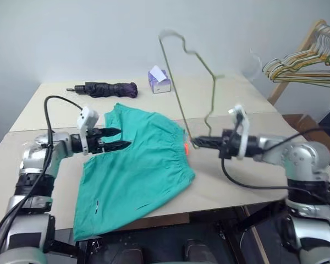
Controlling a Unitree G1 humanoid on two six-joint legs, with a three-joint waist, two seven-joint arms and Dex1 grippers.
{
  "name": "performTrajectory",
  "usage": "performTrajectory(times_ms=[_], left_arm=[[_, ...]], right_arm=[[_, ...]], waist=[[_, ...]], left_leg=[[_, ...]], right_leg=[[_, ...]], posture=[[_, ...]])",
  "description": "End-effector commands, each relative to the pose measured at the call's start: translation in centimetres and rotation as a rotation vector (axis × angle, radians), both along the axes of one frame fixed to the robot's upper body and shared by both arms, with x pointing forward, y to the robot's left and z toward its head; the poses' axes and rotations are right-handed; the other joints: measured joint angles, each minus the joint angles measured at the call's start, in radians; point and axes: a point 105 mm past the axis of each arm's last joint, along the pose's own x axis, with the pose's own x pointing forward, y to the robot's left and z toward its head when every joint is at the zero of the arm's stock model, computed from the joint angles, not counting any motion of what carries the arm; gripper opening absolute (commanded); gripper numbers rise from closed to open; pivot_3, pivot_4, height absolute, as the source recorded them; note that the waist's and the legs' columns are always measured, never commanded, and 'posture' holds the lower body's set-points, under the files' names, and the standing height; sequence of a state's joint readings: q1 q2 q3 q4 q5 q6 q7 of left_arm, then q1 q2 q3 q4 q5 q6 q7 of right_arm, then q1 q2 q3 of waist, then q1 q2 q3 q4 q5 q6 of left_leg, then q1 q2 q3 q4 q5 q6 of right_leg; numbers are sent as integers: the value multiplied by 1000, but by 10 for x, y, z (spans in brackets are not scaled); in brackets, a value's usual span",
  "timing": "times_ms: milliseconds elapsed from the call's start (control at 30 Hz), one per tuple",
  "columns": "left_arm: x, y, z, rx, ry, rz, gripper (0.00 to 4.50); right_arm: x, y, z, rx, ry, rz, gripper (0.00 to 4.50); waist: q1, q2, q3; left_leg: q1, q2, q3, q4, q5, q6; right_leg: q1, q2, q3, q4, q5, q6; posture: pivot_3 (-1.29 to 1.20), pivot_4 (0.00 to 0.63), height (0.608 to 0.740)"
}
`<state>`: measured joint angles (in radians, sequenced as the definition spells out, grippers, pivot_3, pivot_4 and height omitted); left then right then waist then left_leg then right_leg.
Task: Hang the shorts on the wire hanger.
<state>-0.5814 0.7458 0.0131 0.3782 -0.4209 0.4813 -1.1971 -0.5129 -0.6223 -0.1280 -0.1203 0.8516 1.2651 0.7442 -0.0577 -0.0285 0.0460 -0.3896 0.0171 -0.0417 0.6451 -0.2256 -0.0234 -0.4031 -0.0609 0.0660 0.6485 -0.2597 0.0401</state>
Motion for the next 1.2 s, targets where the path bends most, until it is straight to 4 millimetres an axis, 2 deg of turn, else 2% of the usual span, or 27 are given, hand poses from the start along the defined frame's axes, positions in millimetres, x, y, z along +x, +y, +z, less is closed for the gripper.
performTrajectory(times_ms=[33, 100, 233, 367, 500, 733, 900, 1033, 1200], left_arm=[[-13, -8, 16, 5, -61, -91, 4442], [-20, -12, 17, -7, -59, -119, 4442], [-23, -19, 16, -31, -59, -117, 4442], [-25, -26, 15, -40, -58, -121, 4442], [-27, -30, 16, -48, -57, -133, 4442], [-31, -32, 17, -59, -54, -140, 4442], [-33, -30, 15, -59, -50, -133, 4442], [-33, -30, 15, -60, -48, -131, 4442], [-33, -31, 13, -61, -47, -128, 4442]], right_arm=[[-22, -24, -33, -295, 91, -2, 0], [-41, -35, -45, -316, 156, 45, 0], [-61, -56, -51, -175, 453, 67, 0], [-65, -75, -54, -94, 576, 51, 0], [-54, -87, -71, -108, 623, 7, 0], [-34, -82, -85, -114, 600, 15, 0], [-26, -74, -80, -96, 573, 44, 0], [-27, -73, -77, -91, 544, 82, 0], [-38, -71, -76, -109, 542, 169, 0]], waist=[[4, 1, 0], [10, 0, 0], [5, 0, 0], [4, 0, 0], [-3, 0, 0], [-9, 0, 0], [-5, 0, 0], [0, 0, 0], [8, 0, 0]], left_leg=[[0, 0, 1, 0, 0, 0], [0, 0, 1, 0, 0, 0], [2, 1, 4, 1, 0, 0], [9, 2, 5, 2, 0, 1], [11, 2, 5, 2, 0, 1], [10, 2, 5, 2, 0, 1], [10, 1, 5, 2, 0, 1], [10, 1, 4, 2, 0, 1], [10, 1, 5, 2, 0, 1]], right_leg=[[0, 0, 1, 0, 0, 0], [-1, 0, 1, 0, 0, 0], [1, 1, 3, 0, -1, 4], [8, 1, 3, -1, -2, 7], [10, 2, 3, -1, -3, 8], [9, 2, 3, -1, -3, 8], [9, 1, 3, -1, -2, 7], [9, 1, 3, -1, -1, 7], [9, 1, 3, -1, -2, 7]], posture=[[-30, 0, 740], [-32, 0, 740], [-27, 0, 740], [-26, 0, 740], [-23, 0, 740], [-7, 0, 740], [0, 0, 740], [5, 0, 740], [12, 0, 740]])
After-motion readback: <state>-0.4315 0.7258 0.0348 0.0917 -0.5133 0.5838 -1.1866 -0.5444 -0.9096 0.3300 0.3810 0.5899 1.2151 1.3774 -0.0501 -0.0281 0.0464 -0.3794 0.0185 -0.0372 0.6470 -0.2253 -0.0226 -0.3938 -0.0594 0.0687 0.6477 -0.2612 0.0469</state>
